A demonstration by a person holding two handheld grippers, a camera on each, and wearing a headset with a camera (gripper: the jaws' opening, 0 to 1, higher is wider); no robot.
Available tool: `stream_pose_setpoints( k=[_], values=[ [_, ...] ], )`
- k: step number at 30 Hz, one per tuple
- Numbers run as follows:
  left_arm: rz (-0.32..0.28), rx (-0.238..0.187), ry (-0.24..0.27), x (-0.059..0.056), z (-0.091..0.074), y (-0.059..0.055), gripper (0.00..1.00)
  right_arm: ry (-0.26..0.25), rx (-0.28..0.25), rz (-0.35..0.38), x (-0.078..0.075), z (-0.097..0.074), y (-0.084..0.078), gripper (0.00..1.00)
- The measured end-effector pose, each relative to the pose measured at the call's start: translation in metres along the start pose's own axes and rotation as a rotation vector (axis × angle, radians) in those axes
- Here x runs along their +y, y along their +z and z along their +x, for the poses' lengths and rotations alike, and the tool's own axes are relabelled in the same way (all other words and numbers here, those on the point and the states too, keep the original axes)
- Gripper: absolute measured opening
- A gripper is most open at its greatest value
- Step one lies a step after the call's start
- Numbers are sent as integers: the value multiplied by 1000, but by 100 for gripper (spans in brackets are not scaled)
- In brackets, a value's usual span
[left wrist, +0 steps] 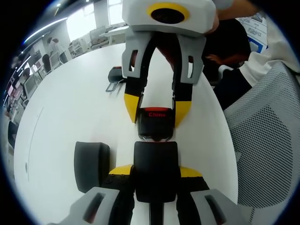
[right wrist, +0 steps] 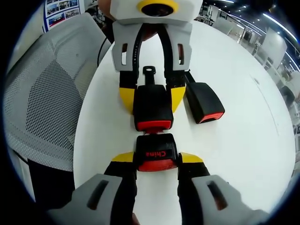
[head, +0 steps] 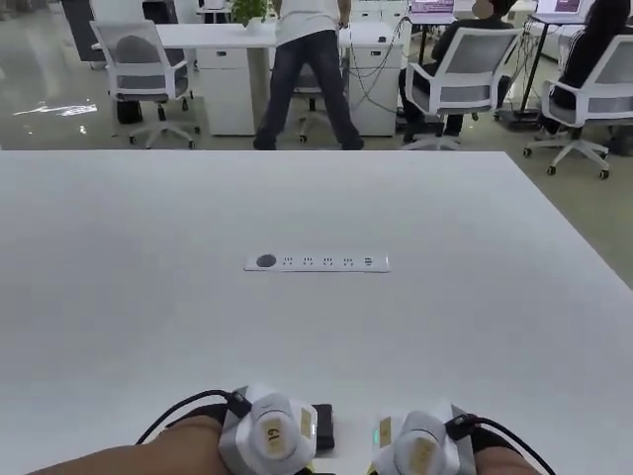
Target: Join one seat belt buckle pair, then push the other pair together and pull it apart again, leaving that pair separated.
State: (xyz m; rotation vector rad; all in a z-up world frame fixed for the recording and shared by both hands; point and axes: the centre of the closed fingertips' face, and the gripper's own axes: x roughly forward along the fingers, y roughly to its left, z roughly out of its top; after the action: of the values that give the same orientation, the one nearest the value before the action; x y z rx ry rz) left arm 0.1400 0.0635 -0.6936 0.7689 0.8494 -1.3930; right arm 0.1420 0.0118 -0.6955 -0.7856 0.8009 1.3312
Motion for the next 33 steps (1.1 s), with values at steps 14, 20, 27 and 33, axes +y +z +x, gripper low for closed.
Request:
stream_pose_setpoints(
  k=[14, 20, 27, 33],
  values=[
    [9, 82, 3, -2, -1, -1, 35, 5, 19, 17, 1, -1, -1, 33],
    [-27, 92, 10, 0, -1, -2, 36, -5, 14, 3, 0, -2, 1, 34],
    [-74, 31, 44, 3, -21, 11, 37, -19, -40, 50, 2, -20, 14, 36],
    [-25, 22, 83, 15, -41, 20, 37, -43, -63, 27, -7, -37, 19, 34]
  ],
)
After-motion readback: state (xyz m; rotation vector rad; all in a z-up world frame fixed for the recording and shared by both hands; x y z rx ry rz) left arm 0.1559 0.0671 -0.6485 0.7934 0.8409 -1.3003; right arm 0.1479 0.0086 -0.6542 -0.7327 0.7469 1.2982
